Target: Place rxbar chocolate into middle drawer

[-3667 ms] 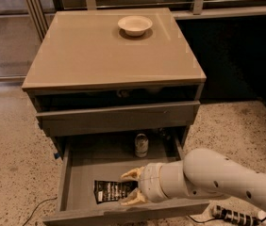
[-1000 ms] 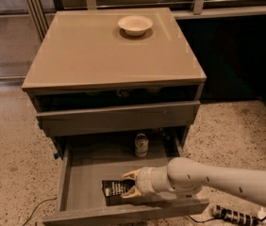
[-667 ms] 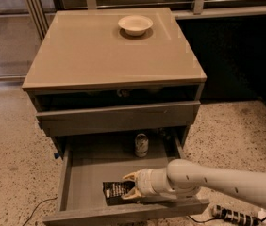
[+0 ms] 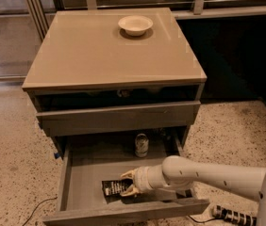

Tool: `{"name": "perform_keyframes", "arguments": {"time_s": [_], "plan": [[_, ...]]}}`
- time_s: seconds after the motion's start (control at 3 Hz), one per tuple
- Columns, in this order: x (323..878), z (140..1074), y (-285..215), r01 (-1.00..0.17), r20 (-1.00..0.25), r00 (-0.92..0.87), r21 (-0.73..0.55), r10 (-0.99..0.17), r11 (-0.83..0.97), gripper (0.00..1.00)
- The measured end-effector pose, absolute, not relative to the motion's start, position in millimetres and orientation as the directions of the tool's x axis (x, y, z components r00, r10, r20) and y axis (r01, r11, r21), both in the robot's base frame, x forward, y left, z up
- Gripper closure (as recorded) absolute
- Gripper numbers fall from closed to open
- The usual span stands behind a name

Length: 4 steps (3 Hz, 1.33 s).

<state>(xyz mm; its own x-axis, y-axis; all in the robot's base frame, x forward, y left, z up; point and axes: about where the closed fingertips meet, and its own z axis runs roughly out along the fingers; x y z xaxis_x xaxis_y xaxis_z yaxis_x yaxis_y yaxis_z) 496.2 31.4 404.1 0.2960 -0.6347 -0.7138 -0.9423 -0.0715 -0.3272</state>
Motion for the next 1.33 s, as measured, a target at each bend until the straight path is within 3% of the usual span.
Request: {"name": "perform_keyframes", "arguments": {"time_s": [1.33], "plan": [[507.2, 370.9, 21.9, -0.969, -0.697, 0.229, -0.231, -0.68, -0.089, 1.0]]}}
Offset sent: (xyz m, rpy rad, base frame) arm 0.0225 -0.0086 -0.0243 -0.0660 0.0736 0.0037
